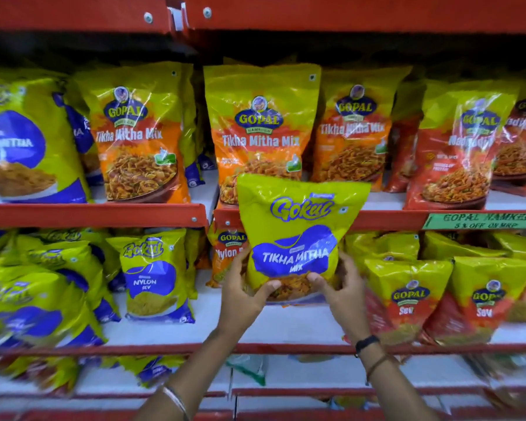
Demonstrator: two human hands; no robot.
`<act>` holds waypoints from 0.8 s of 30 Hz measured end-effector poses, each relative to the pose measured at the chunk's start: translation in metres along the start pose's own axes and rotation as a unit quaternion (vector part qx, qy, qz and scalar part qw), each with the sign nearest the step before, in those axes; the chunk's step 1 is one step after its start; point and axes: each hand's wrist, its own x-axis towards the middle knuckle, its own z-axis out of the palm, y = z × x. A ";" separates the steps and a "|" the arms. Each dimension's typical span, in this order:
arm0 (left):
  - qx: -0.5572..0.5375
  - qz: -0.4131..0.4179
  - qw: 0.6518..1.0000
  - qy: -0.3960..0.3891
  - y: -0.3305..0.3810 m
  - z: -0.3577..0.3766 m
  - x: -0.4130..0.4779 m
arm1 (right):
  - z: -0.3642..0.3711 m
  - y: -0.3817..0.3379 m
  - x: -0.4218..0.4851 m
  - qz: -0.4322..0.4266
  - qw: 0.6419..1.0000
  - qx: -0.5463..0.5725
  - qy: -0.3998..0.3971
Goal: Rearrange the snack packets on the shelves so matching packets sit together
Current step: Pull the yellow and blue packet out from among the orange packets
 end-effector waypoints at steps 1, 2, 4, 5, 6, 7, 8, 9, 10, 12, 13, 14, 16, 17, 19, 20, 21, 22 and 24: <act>0.014 -0.017 1.000 -0.005 -0.013 -0.008 -0.005 | 0.007 0.007 -0.007 0.016 1.000 0.002 -0.009; 0.032 -0.032 0.999 -0.010 -0.026 -0.017 -0.008 | 0.015 0.015 -0.012 0.028 0.999 0.001 -0.023; 0.052 -0.063 0.997 -0.016 -0.048 -0.032 -0.015 | 0.030 0.029 -0.021 0.053 0.997 -0.014 -0.048; 0.054 -0.074 0.996 -0.019 -0.057 -0.037 -0.018 | 0.037 0.036 -0.025 0.062 0.996 -0.021 -0.063; 0.054 -0.088 0.994 -0.021 -0.067 -0.041 -0.021 | 0.042 0.043 -0.028 0.072 0.994 -0.026 -0.074; 0.055 -0.107 0.992 -0.023 -0.077 -0.045 -0.023 | 0.049 0.050 -0.030 0.084 0.993 -0.031 -0.082; 0.059 -0.126 0.990 -0.023 -0.087 -0.047 -0.025 | 0.055 0.058 -0.031 0.099 0.990 -0.040 -0.089; 0.065 -0.143 0.987 -0.022 -0.097 -0.049 -0.026 | 0.061 0.066 -0.032 0.113 0.988 -0.046 -0.097; 0.070 -0.156 0.985 -0.019 -0.105 -0.051 -0.026 | 0.067 0.073 -0.032 0.125 0.985 -0.051 -0.105; 0.083 -0.178 0.980 -0.018 -0.120 -0.053 -0.024 | 0.076 0.086 -0.031 0.147 0.981 -0.052 -0.117; 0.086 -0.188 0.978 -0.021 -0.124 -0.055 -0.022 | 0.080 0.092 -0.031 0.160 0.978 -0.052 -0.120; 0.085 -0.196 0.976 -0.028 -0.128 -0.055 -0.019 | 0.083 0.098 -0.030 0.174 0.975 -0.054 -0.124; 0.077 -0.213 0.973 -0.042 -0.134 -0.056 -0.012 | 0.088 0.105 -0.029 0.191 0.970 -0.065 -0.132; 0.073 -0.222 0.971 -0.047 -0.136 -0.056 -0.009 | 0.091 0.107 -0.028 0.197 0.969 -0.071 -0.132; 0.076 -0.228 0.969 -0.051 -0.142 -0.056 -0.001 | 0.094 0.109 -0.025 0.203 0.967 -0.079 -0.131; 0.082 -0.230 0.968 -0.052 -0.145 -0.056 0.004 | 0.096 0.108 -0.022 0.202 0.966 -0.086 -0.133; 0.091 -0.234 0.966 -0.057 -0.148 -0.056 0.008 | 0.097 0.109 -0.020 0.202 0.965 -0.098 -0.137; 0.100 -0.241 0.963 -0.065 -0.150 -0.056 0.012 | 0.099 0.109 -0.017 0.206 0.963 -0.107 -0.138; 0.120 -0.248 0.957 -0.086 -0.153 -0.056 0.017 | 0.101 0.107 -0.016 0.209 0.961 -0.118 -0.140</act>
